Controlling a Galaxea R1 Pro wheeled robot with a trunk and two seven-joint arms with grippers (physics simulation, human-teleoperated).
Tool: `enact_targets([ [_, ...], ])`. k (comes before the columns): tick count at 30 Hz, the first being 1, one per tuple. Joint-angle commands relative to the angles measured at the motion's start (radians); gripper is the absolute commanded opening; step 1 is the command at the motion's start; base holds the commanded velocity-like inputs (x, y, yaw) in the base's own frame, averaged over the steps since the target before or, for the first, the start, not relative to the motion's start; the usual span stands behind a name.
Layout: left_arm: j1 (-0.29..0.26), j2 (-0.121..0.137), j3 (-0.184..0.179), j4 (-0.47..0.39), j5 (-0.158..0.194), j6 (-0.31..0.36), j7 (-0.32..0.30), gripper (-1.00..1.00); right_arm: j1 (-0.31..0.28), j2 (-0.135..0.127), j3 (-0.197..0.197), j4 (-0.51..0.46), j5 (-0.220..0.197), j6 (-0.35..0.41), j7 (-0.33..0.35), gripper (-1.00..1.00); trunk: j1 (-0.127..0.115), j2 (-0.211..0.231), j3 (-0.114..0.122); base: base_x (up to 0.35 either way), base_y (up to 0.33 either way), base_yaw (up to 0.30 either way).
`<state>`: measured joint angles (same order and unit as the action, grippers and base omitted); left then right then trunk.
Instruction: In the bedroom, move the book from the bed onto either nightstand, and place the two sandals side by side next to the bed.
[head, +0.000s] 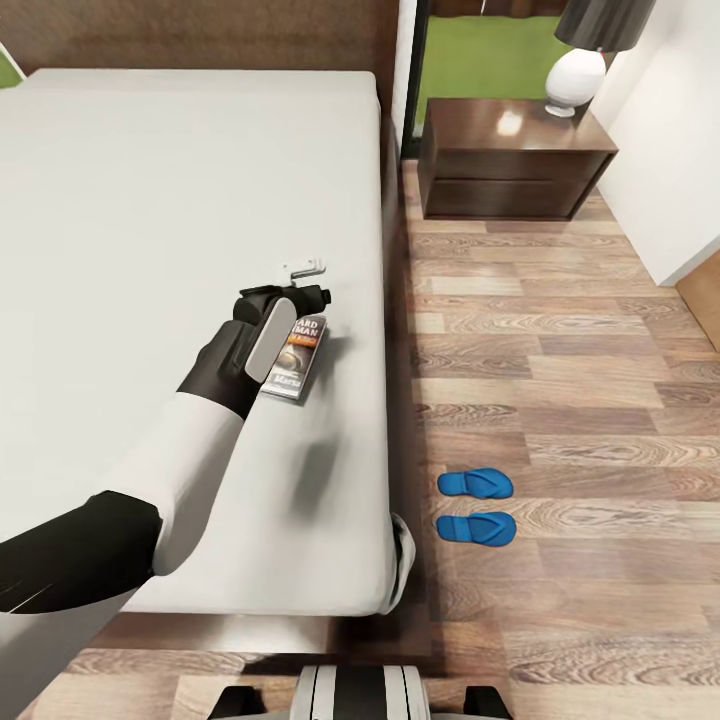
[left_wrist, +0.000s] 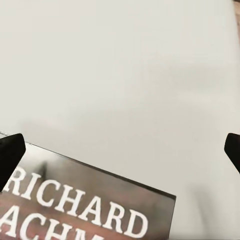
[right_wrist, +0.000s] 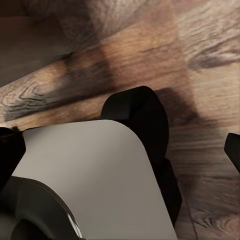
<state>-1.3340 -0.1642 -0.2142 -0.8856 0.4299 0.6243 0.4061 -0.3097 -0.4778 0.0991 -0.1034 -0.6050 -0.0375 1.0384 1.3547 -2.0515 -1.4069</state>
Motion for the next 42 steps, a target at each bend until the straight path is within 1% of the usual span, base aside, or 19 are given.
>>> enact_targets([
  [1, -0.001, 0.000, -0.002, -0.001, 0.010, 0.002, 0.010, 1.00, 0.000, 0.000, 0.008, 0.001, -0.007, -0.004, 0.002, 1.00, 0.004, -0.007, -0.004, 0.000, 0.000, 0.000],
  [10, -0.006, 0.001, -0.002, 0.001, 0.009, 0.006, 0.007, 1.00, 0.000, 0.000, 0.008, 0.001, -0.007, -0.004, 0.002, 1.00, 0.038, -0.070, -0.032, 0.000, 0.000, 0.000],
  [13, -0.039, 0.003, -0.002, -0.002, 0.007, 0.005, 0.009, 1.00, 0.000, 0.000, 0.008, 0.001, -0.007, -0.004, 0.002, 1.00, 0.038, -0.070, -0.032, 0.000, 0.000, 0.000],
  [16, -0.071, 0.002, -0.002, -0.022, 0.006, 0.006, 0.011, 1.00, 0.000, 0.000, 0.008, 0.001, -0.007, -0.004, 0.001, 1.00, 0.038, -0.070, -0.032, 0.000, 0.000, 0.000],
  [19, -0.085, 0.001, -0.001, -0.038, 0.007, 0.007, 0.021, 1.00, 0.000, 0.000, 0.008, 0.001, -0.007, -0.004, 0.002, 1.00, 0.038, -0.070, -0.032, 0.000, 0.000, 0.000],
  [30, -0.097, 0.000, -0.002, -0.043, 0.008, 0.008, 0.037, 1.00, -0.001, 0.000, 0.008, 0.001, -0.007, -0.004, 0.002, 1.00, 0.038, -0.070, -0.032, 0.000, 0.000, 0.000],
  [42, -0.097, 0.000, -0.004, -0.038, 0.010, 0.008, 0.039, 1.00, -0.001, -0.001, 0.008, 0.001, -0.007, -0.004, 0.002, 1.00, 0.084, -0.154, -0.070, 0.000, 0.000, 0.000],
])
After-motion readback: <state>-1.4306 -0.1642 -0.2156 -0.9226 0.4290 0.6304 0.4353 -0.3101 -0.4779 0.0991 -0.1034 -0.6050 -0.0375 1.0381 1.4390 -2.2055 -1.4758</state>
